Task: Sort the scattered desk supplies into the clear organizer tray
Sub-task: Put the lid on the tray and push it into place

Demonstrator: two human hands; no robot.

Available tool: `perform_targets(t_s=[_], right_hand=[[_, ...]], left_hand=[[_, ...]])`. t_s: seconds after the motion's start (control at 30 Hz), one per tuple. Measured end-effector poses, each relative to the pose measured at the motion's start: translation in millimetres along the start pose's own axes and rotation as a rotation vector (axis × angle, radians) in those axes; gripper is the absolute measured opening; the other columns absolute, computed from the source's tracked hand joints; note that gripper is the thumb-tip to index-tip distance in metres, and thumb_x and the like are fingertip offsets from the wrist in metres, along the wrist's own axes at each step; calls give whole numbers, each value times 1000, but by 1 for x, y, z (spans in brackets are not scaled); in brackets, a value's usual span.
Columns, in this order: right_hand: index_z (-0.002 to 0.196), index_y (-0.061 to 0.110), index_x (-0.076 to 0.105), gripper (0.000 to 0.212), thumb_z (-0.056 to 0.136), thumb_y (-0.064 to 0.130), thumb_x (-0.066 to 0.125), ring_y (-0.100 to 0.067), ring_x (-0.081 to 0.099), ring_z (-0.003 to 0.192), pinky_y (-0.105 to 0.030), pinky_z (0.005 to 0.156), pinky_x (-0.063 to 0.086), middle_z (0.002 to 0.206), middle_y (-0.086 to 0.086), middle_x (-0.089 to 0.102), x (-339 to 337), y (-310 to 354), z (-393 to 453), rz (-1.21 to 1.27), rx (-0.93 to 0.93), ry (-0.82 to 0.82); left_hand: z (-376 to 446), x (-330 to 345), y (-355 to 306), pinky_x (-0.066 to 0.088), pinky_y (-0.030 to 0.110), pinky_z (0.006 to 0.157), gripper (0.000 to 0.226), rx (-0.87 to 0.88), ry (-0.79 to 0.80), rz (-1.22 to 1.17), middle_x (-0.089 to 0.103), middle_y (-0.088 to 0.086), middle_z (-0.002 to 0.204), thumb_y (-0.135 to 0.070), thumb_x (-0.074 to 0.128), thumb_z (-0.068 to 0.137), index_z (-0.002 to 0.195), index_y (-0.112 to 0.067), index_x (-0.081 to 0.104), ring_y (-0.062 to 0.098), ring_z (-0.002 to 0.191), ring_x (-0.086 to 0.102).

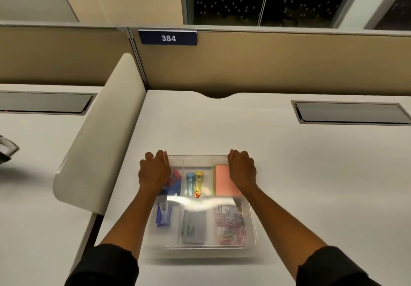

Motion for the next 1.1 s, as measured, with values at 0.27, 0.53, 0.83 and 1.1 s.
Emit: perform_targets(t_s=[0.27,0.53,0.83,1.1], right_hand=[[108,15,60,42,100,43,30,-33,55,97,-40,78,45,106,-11,57,-8,0,-7,-9,38,-79],[128,19,51,39,97,41,40,-32,50,112,-44,89,43,130,-9,48,-14,-4,-39,95,-5,-119],[148,16,20,62,97,50,30,-32,32,134,-46,106,34,159,-9,6,-7,-16,-102,-100,-81,68],[151,17,14,81,89,69,11,-32,3,147,-55,116,1,159,-12,3,4,-9,-154,-172,-219,51]], left_hand=[[-6,-5,6,26,56,110,53,33,-17,-80,30,16,150,-45,36,97,145,-22,30,36,137,29],[-71,1,21,12,60,111,64,32,-31,67,16,13,156,-53,36,93,148,-21,23,34,143,16],[-126,17,16,34,57,102,64,-8,-68,88,18,17,155,-53,40,93,146,-19,28,39,132,35],[-145,32,17,-2,60,111,86,32,-108,142,2,12,159,-74,12,83,151,-22,11,33,146,2]])
Point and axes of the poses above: each hand's wrist, its own z-axis towards the middle knuckle, its own x-axis out of the palm, y = z × x, the point moved 2 cm from there along z, towards the middle knuckle
